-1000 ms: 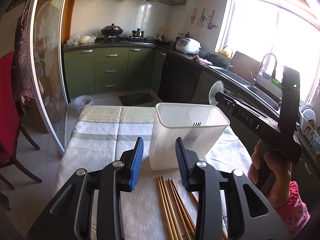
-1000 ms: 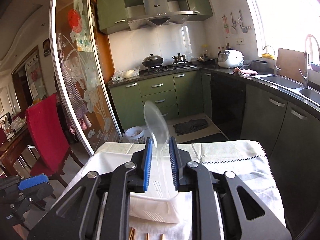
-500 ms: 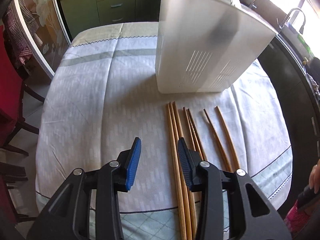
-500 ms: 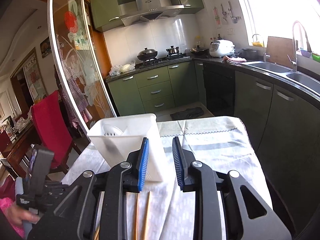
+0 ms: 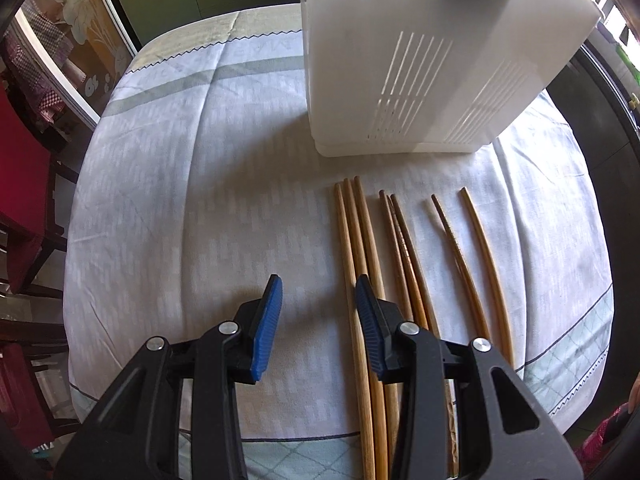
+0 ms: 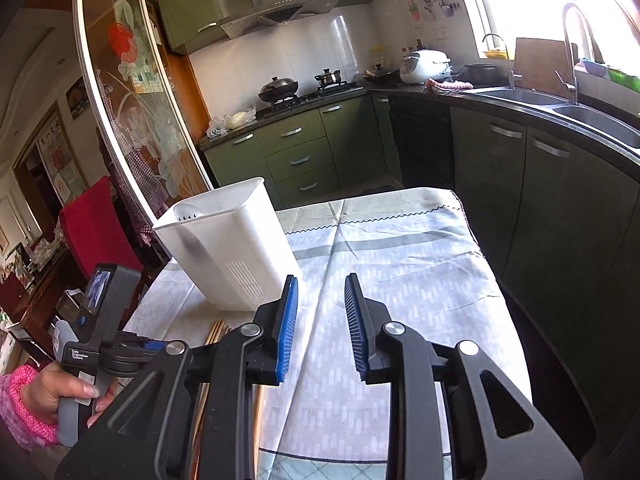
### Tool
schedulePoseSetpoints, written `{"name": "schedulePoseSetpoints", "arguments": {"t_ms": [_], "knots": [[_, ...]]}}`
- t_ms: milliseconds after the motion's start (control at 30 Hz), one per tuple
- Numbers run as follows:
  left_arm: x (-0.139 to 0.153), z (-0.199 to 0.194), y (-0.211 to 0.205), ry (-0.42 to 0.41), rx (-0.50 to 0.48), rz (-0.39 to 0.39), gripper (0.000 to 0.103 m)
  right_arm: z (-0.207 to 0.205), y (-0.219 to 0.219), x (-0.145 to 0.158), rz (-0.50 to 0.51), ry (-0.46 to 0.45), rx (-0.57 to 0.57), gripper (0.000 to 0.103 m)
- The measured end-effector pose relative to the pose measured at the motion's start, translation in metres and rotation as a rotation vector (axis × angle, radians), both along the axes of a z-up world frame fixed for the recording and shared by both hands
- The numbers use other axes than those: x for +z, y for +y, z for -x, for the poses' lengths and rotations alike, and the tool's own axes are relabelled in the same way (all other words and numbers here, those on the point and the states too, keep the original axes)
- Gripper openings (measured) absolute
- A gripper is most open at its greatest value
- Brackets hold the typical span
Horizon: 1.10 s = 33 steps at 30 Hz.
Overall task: Organize utensils
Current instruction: 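Grasp one wooden chopstick with the left gripper while the right gripper grasps another chopstick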
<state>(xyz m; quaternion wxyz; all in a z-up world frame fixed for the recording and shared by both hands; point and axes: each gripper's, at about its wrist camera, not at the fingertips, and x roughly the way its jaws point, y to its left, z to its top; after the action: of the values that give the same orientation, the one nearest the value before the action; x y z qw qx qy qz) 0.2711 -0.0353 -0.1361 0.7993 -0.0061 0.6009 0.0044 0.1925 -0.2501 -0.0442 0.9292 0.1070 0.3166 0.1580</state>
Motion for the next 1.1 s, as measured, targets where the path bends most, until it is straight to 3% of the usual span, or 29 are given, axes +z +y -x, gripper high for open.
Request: {"name": "schedulePoseSetpoints", "arguments": {"t_ms": [67,133,267,300,367,467,667,733,900,1100], "knots": [[-0.003,-0.001,0.001,0.024,0.004,-0.002,0.037,-0.001,0.005,0.001,0.009,0.01,0.013,0.025],[-0.004,-0.002,0.001,0.028,0.007,-0.009,0.037,-0.002,0.013,0.0,0.027,0.028,0.039,0.036],[-0.004,-0.005,-0.007,0.007,0.003,-0.021,0.035,-0.009,0.043,-0.006,0.105,0.079,0.104,0.036],[-0.004,-0.006,-0.008,0.0,-0.001,-0.008,0.031,-0.011,0.05,-0.009,0.129,0.095,0.116,0.036],[-0.004,-0.005,-0.011,-0.008,-0.013,0.001,0.007,-0.016,0.063,-0.016,0.172,0.133,0.141,0.036],[-0.003,-0.001,-0.01,-0.028,-0.017,0.016,0.005,-0.027,0.081,-0.031,0.226,0.224,0.192,0.043],[0.04,0.022,0.02,-0.22,0.018,0.043,0.005,-0.054,0.108,-0.071,0.285,0.421,0.276,0.042],[0.059,0.034,0.029,-0.298,0.023,0.054,0.005,-0.062,0.116,-0.082,0.302,0.468,0.291,0.033],[0.097,0.064,0.048,-0.471,0.037,0.055,0.005,-0.071,0.135,-0.097,0.342,0.515,0.292,0.027],[0.115,0.097,0.055,-0.595,0.02,0.036,0.005,-0.074,0.157,-0.106,0.407,0.545,0.297,0.023]]}}
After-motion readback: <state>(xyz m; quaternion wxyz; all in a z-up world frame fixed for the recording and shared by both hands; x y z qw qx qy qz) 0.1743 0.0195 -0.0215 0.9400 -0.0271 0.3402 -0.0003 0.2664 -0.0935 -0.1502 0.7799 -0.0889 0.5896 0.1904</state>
